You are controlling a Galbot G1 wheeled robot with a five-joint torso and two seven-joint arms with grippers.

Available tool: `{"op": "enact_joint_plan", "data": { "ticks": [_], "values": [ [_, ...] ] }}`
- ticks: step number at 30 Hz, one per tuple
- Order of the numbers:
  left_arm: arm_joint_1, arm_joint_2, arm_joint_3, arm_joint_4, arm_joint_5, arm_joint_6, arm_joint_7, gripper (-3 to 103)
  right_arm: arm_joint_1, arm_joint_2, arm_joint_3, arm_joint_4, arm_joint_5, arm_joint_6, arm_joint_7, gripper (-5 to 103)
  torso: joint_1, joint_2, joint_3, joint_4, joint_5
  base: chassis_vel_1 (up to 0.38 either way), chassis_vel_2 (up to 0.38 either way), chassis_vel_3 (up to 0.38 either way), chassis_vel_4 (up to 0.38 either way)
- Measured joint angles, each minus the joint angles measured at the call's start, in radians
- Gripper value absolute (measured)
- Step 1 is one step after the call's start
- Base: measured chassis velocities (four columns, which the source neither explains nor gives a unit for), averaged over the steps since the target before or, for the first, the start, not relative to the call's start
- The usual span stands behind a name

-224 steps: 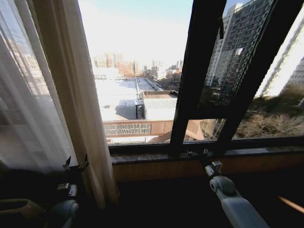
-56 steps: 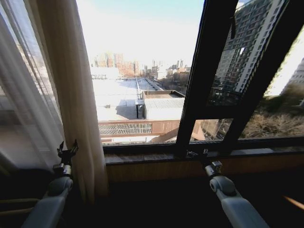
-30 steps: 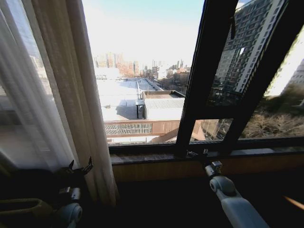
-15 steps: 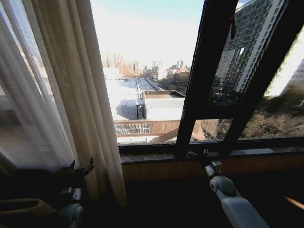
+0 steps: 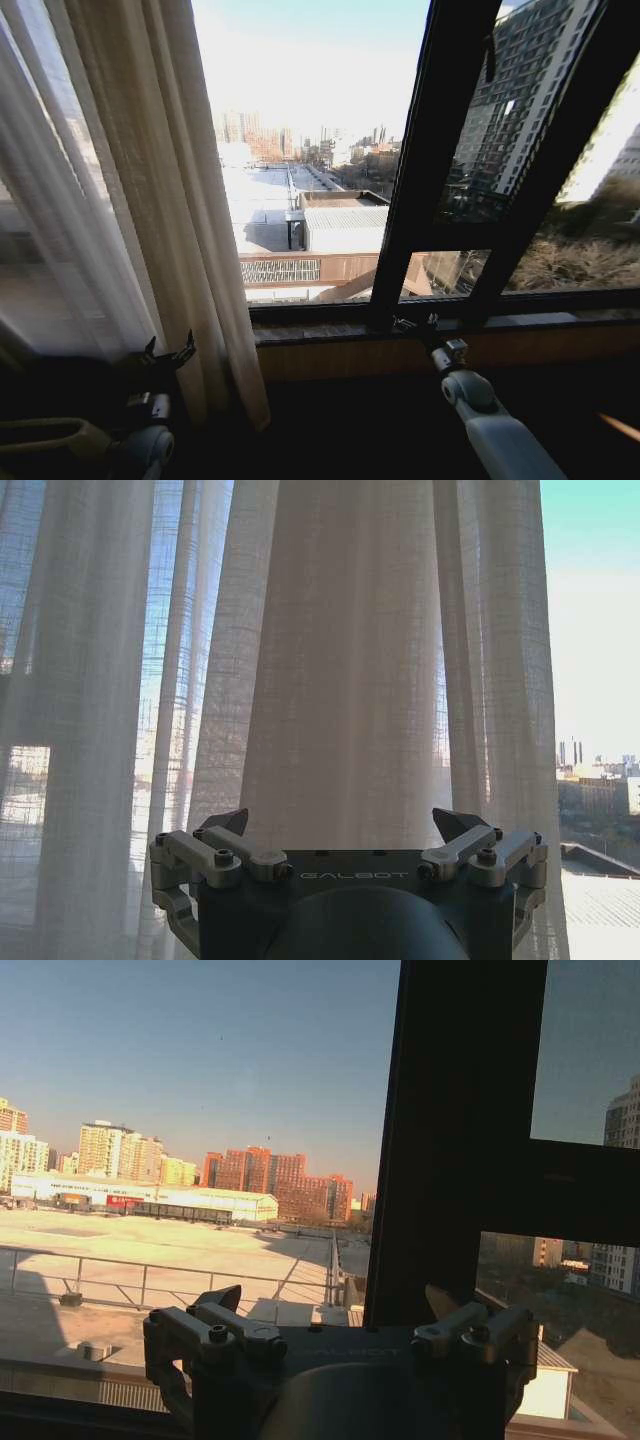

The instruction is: Open the curtains by pulling them apart, changing their state from closed to fully open.

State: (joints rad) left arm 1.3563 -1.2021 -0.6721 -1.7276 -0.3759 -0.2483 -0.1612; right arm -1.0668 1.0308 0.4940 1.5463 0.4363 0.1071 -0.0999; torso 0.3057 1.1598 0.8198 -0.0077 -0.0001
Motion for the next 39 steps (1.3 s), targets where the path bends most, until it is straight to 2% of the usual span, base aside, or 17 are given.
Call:
{"op": "enact_joint_plan", "data": {
  "ticks": [39],
  "values": [
    [-0.021,0.008,0.007,0.025,-0.004,0.004,-0.01,100,0.0,0.0,0.0,0.0,0.0,0.0,0.0,100,0.0,0.0,0.0,0.0,0.0,-0.002,-0.001,0.001,0.001]
  ]
}}
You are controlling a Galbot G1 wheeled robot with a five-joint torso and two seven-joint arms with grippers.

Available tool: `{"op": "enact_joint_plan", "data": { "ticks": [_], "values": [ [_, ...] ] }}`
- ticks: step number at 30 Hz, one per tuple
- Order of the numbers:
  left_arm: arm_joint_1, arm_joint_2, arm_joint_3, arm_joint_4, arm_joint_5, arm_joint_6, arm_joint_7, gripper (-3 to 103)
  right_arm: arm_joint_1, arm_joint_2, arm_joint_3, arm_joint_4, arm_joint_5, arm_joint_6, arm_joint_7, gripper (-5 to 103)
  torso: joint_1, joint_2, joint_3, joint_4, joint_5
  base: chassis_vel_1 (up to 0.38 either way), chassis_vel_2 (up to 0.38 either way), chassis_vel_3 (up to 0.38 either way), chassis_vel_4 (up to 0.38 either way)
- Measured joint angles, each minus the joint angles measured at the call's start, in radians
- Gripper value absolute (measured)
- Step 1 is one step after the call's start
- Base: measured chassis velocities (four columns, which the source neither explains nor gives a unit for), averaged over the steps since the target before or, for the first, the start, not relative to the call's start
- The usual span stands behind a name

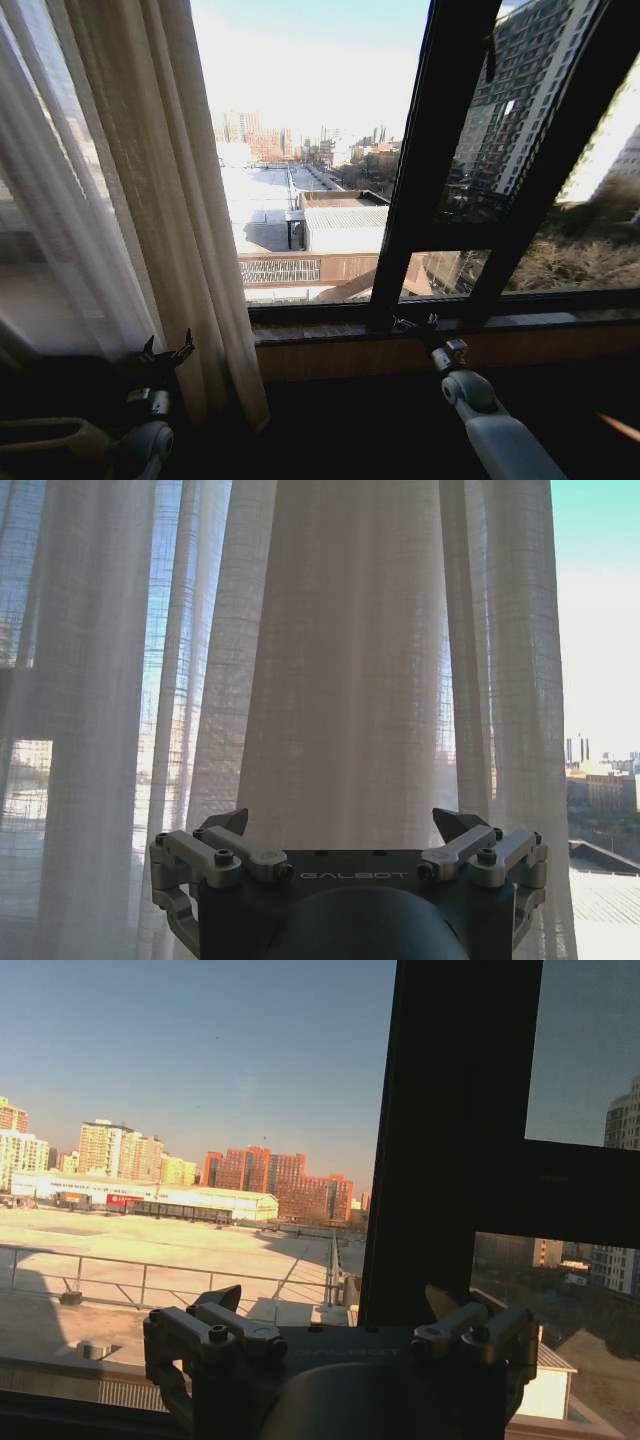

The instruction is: Open the curtains by pulling them apart, changing their state from closed to fully open.

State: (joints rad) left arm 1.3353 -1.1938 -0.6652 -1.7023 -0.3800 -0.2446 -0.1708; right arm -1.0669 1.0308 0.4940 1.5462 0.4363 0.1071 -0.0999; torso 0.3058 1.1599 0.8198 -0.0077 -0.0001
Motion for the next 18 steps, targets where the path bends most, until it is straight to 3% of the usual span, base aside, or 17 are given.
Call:
{"op": "enact_joint_plan", "data": {
  "ticks": [10,18],
  "values": [
    [0.0,0.0,0.0,0.0,0.0,0.0,0.0,100,0.0,0.0,0.0,0.0,0.0,0.0,0.0,100,0.0,0.0,0.0,0.0001,-0.0001,-0.139,-0.153,0.146,0.151],
    [0.0,0.0,0.0,-0.001,0.0,0.0,0.0,100,0.0,0.0,0.0,0.0,0.0,0.0,0.0,100,0.0,0.0,0.0,0.0,-0.0002,-0.305,-0.287,0.294,0.299]
  ]
}}
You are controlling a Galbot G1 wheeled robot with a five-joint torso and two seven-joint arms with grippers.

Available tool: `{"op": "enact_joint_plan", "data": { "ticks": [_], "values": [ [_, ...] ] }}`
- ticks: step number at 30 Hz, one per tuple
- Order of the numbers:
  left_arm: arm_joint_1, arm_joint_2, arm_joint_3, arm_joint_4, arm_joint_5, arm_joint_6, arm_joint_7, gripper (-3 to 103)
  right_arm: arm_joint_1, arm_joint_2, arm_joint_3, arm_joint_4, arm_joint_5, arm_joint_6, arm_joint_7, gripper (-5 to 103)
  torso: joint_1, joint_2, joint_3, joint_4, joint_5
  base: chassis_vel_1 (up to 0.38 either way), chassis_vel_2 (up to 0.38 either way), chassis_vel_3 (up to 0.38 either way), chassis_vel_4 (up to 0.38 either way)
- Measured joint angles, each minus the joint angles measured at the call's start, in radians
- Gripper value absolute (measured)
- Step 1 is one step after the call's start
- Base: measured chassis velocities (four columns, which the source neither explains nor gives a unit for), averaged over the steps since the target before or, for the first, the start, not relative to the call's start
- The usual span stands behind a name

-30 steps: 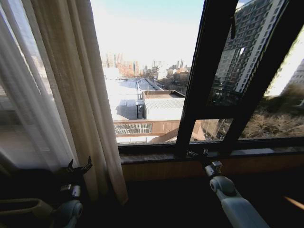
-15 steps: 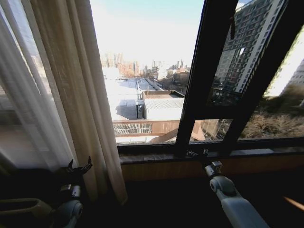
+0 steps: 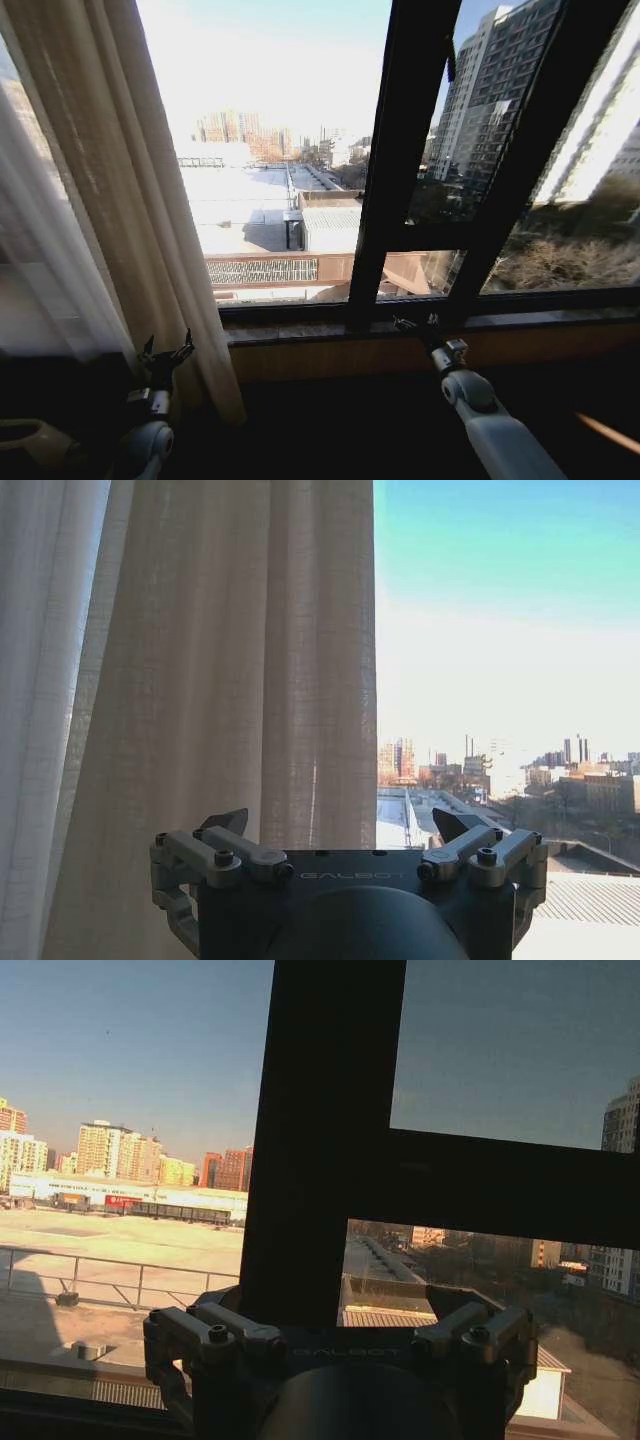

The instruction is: Open the curtains by pulling them apart, changing their state from closed to fully open.

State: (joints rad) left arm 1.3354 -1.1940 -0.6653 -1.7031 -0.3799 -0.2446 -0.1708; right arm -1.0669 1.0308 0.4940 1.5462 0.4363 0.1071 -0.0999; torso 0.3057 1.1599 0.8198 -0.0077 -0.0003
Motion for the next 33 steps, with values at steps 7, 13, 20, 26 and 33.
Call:
{"op": "enact_joint_plan", "data": {
  "ticks": [7,13,20,26,33],
  "values": [
    [0.0,0.0,0.0,0.0,0.0,0.0,0.0,100,0.0,0.0,0.0,0.0,0.0,0.0,0.0,100,0.0,0.0,0.0,-0.0002,0.0004,-0.355,-0.349,0.34,0.346],
    [0.0,0.0,0.0,0.0,0.0,0.0,0.0,100,0.0,0.0,0.0,0.0,0.0,0.0,0.0,100,0.0,0.0,0.0,-0.0003,0.0005,-0.363,-0.365,0.366,0.366],
    [0.0,0.0,0.0,0.0,0.0,0.0,0.0,100,0.0,0.0,0.0,0.0,0.0,0.0,0.0,100,0.0,0.0,0.0,0.0,0.0,-0.355,-0.362,0.353,0.35],
    [0.0,0.0,0.0,0.0,0.0,0.0,0.0,100,0.0,0.0,0.0,0.0,0.0,0.0,0.0,100,0.0,0.0,0.0,0.0001,0.0003,-0.342,-0.354,0.358,0.34],
    [0.0,0.0,0.0,0.0,0.0,0.0,0.0,100,0.0,0.0,0.0,0.0,0.0,0.0,0.0,100,0.0,0.0,0.0,0.0001,-0.0003,-0.375,-0.356,0.352,0.355]
  ]
}}
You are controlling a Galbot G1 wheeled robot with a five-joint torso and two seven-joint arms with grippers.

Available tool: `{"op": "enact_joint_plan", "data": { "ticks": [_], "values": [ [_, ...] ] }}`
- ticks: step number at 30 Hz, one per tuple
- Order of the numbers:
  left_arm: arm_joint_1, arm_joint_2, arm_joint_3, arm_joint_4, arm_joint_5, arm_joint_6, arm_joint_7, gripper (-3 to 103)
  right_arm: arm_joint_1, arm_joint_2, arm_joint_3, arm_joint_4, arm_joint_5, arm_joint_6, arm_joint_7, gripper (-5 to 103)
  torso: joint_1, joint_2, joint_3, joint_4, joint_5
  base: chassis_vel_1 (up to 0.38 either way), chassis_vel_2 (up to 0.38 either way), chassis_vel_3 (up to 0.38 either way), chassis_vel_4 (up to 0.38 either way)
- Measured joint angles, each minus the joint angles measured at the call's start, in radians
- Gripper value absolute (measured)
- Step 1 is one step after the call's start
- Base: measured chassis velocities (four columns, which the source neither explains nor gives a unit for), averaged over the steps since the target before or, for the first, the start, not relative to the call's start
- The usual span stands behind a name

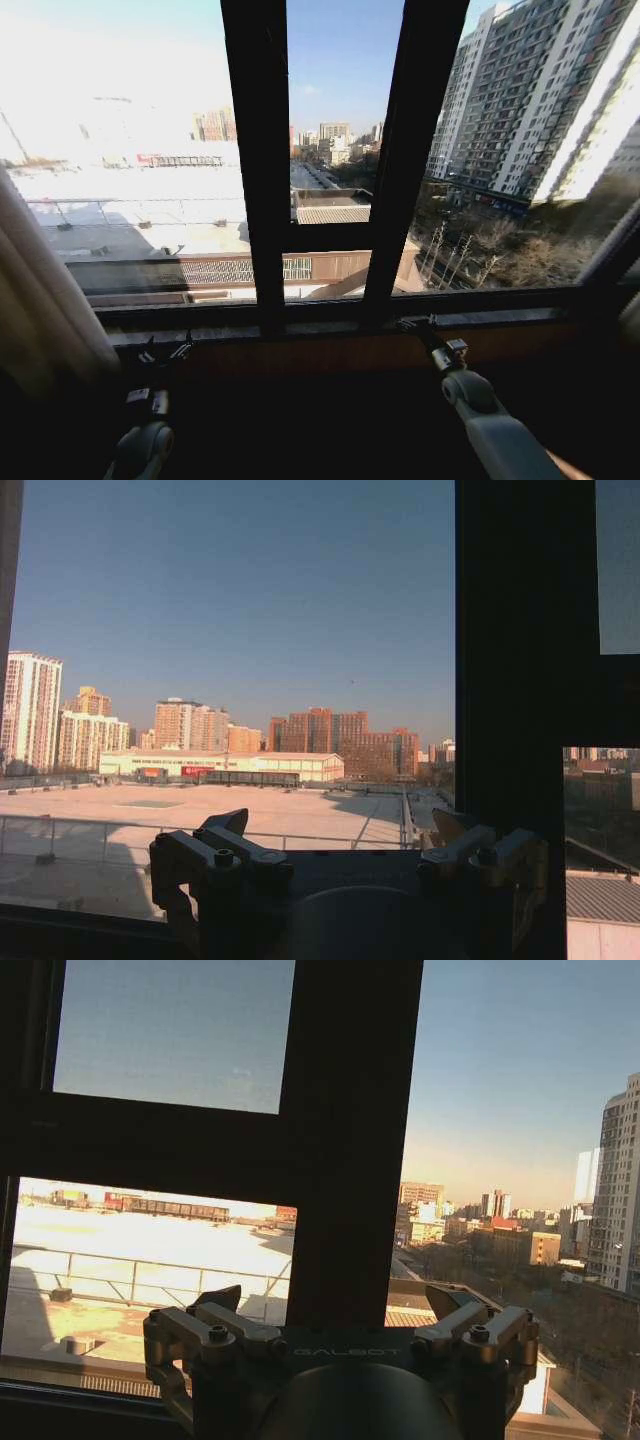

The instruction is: Open the curtains by pulling them apart, changing their state from closed to fully open.

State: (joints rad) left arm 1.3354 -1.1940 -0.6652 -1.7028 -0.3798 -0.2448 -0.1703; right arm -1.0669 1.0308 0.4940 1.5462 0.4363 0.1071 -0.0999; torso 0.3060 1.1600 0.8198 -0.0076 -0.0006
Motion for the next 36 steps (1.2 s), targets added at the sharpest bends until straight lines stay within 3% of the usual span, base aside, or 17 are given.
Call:
{"op": "enact_joint_plan", "data": {
  "ticks": [9,11,17,23,27,36],
  "values": [
    [0.0,0.0,0.0,0.0,0.0,0.0,0.0,100,0.0,0.0,0.0,0.0,0.0,0.0,0.0,100,-0.001,0.0,0.0,-0.0007,0.0016,-0.347,-0.354,0.349,0.358],
    [0.0,0.0,0.0,0.0,0.0,0.0,0.0,100,0.0,0.0,0.0,0.0,0.0,0.0,0.0,100,0.0,0.0,0.0,-0.0001,-0.0004,-0.358,-0.384,0.365,0.389],
    [0.0,0.0,0.0,0.0,0.0,0.0,0.0,100,0.0,0.0,0.0,0.0,0.0,0.0,0.0,100,0.0,0.0,0.0,-0.0003,0.0013,-0.283,-0.264,0.311,0.269],
    [0.0,0.0,0.0,0.0,0.0,0.0,0.001,100,0.0,0.0,0.0,0.0,0.0,0.0,0.0,100,0.0,0.0,0.0,-0.0007,0.0008,-0.064,-0.086,0.065,0.071],
    [0.0,0.0,0.0,0.0,0.0,0.0,0.0,100,0.0,0.0,0.0,0.0,0.0,0.0,0.0,100,0.0,0.0,0.0,0.0006,-0.0008,0.0,0.0,0.0,0.0],
    [0.0,0.0,0.0,0.0,0.0,0.0,-0.002,100,0.0,0.0,0.0,0.0,0.0,0.0,0.0,100,0.0,0.0,0.0,-0.0004,0.0011,-0.024,-0.03,0.026,0.023]
  ]
}}
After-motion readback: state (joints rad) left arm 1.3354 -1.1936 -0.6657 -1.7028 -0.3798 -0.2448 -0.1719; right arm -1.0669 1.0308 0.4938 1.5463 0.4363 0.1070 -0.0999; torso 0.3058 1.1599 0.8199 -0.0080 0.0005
